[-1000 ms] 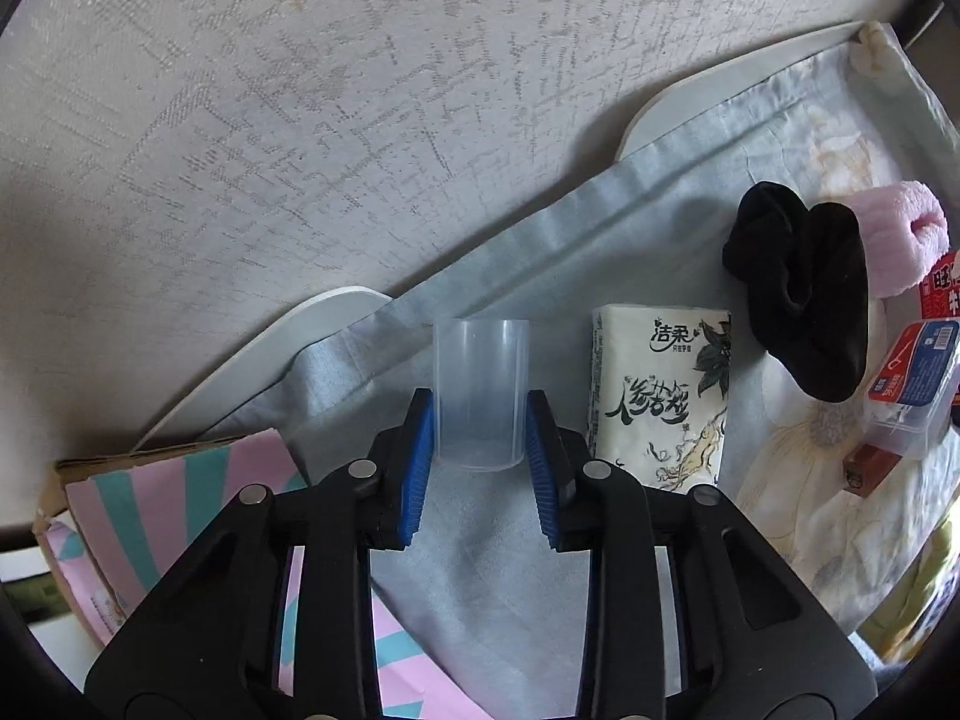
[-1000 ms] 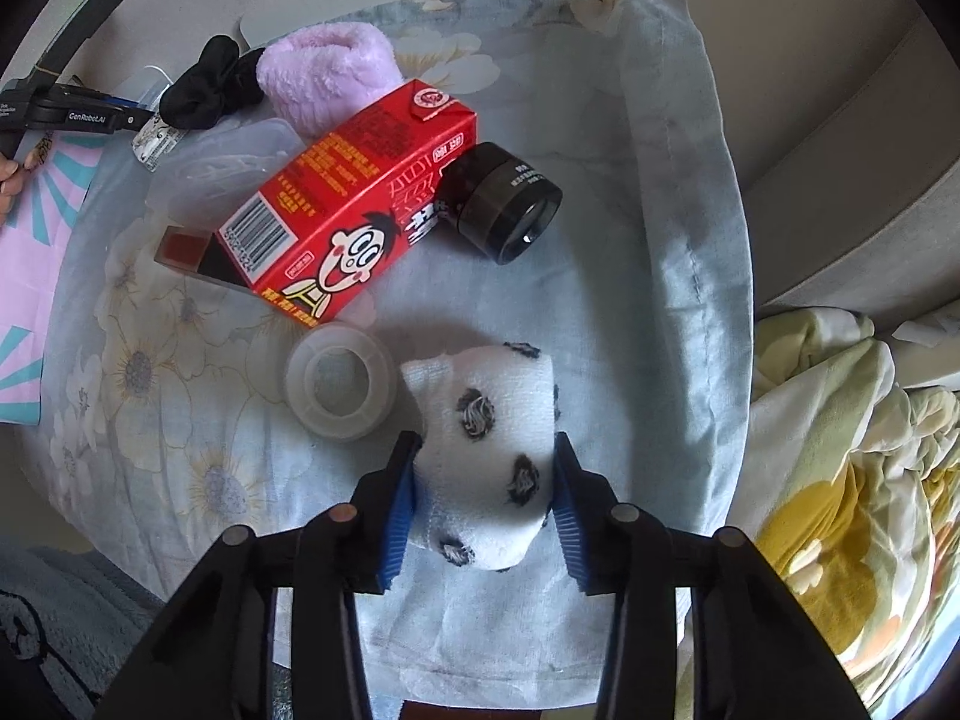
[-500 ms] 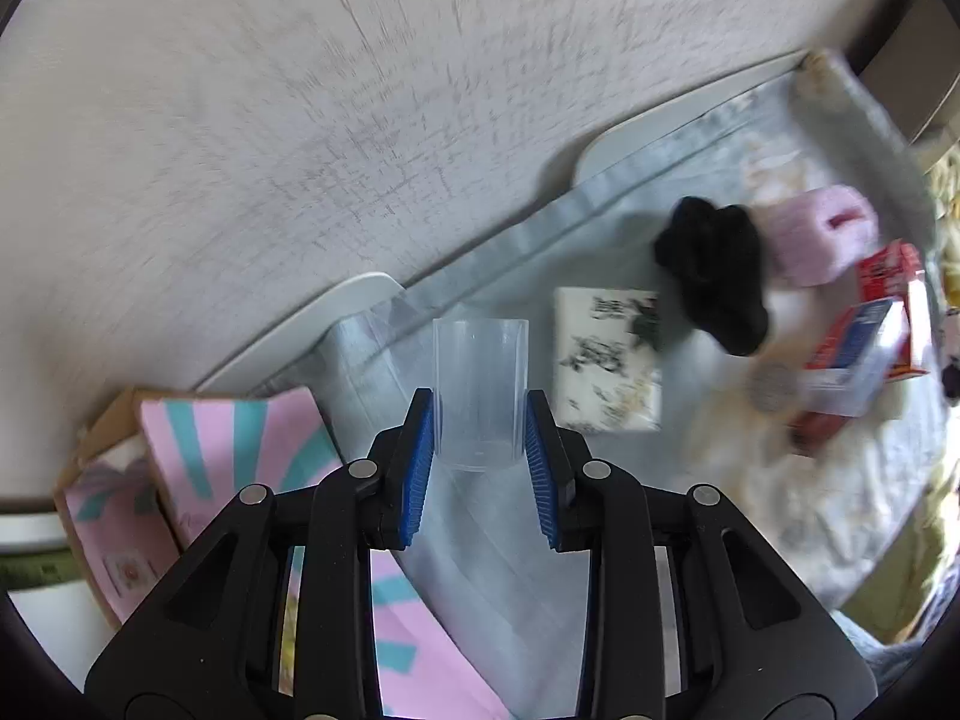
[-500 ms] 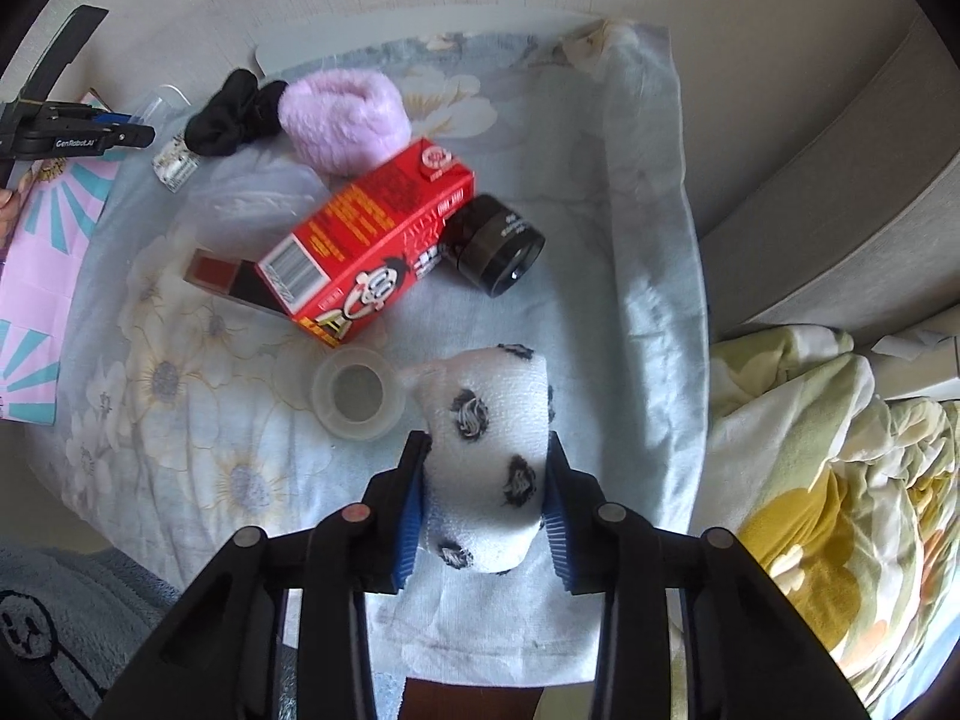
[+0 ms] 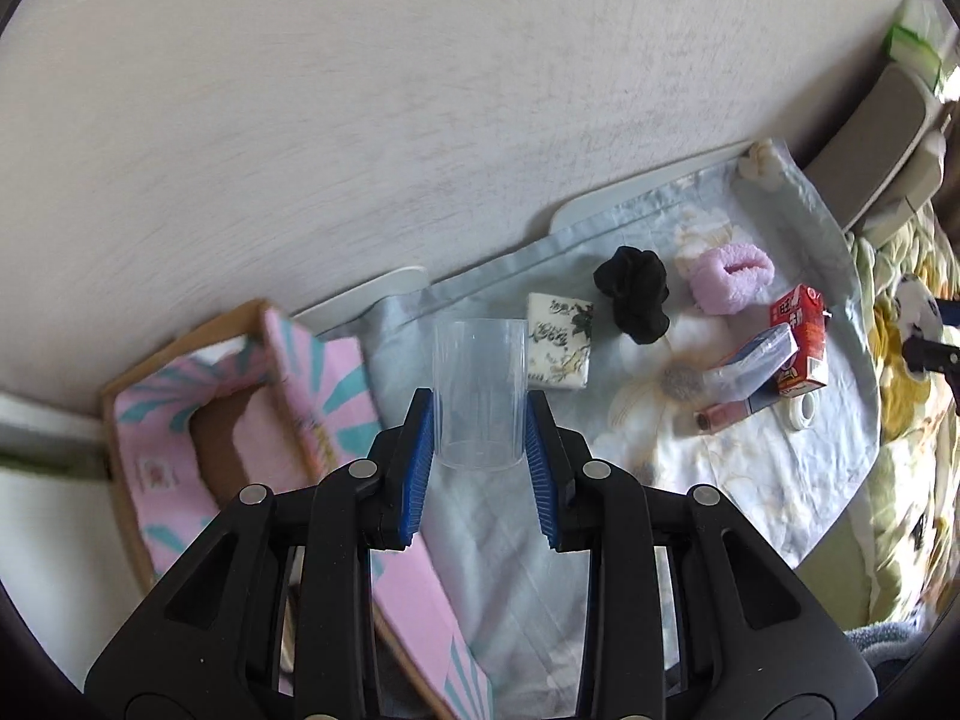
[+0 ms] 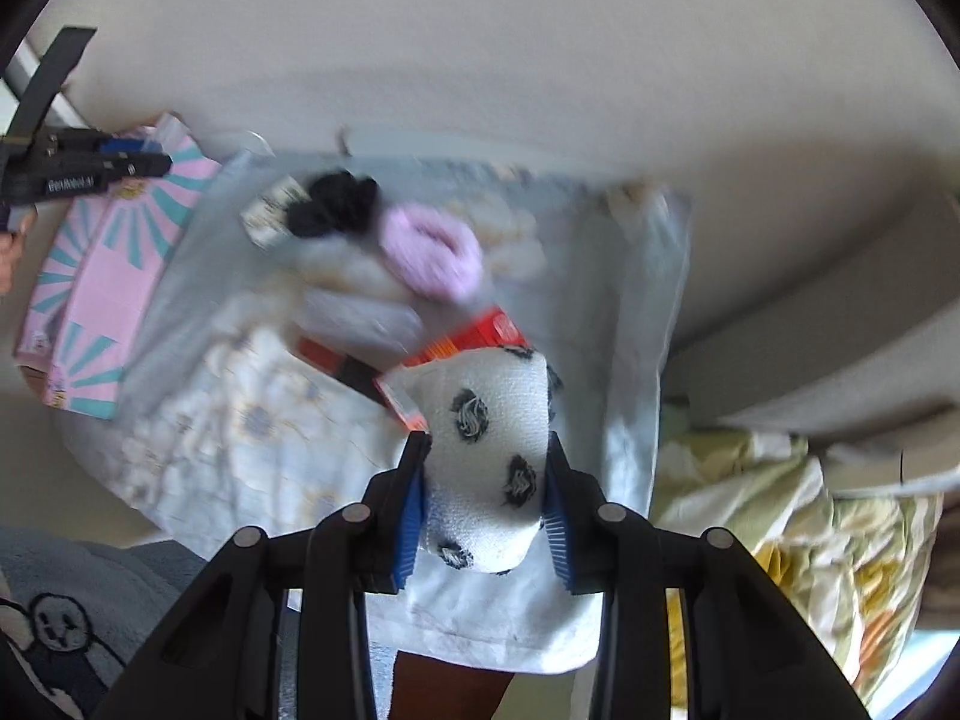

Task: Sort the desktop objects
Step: 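Carry the clear cup and panda slipper with both tools toward the box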

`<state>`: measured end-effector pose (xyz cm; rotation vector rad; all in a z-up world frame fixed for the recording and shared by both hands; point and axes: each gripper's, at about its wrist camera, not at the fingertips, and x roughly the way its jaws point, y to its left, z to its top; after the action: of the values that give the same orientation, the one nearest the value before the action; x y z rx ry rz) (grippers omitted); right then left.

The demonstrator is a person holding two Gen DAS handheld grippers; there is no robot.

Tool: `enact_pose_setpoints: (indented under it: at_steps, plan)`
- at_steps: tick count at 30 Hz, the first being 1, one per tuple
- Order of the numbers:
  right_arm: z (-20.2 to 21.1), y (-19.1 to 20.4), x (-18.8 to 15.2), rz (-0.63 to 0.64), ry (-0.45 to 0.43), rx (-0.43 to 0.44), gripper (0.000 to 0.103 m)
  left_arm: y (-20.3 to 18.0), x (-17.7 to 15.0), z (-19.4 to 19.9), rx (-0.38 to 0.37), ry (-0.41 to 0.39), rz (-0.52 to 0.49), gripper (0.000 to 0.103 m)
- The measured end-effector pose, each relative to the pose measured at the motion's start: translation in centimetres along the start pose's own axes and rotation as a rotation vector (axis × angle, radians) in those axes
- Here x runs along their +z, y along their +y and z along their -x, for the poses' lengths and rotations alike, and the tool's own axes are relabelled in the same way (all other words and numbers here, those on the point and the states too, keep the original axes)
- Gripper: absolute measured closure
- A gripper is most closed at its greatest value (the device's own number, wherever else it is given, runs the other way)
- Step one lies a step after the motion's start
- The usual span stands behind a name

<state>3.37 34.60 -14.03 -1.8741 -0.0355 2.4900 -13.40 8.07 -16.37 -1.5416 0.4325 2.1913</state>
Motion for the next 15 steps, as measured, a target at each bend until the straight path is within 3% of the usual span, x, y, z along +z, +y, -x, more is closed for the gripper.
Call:
enact_pose_setpoints:
  at_steps: [15]
  plan:
    - [1.8, 9.1, 9.1, 0.273, -0.072, 0.13, 0.071, 6.2, -8.3, 5.2, 0.075, -0.029, 0.234, 0.076]
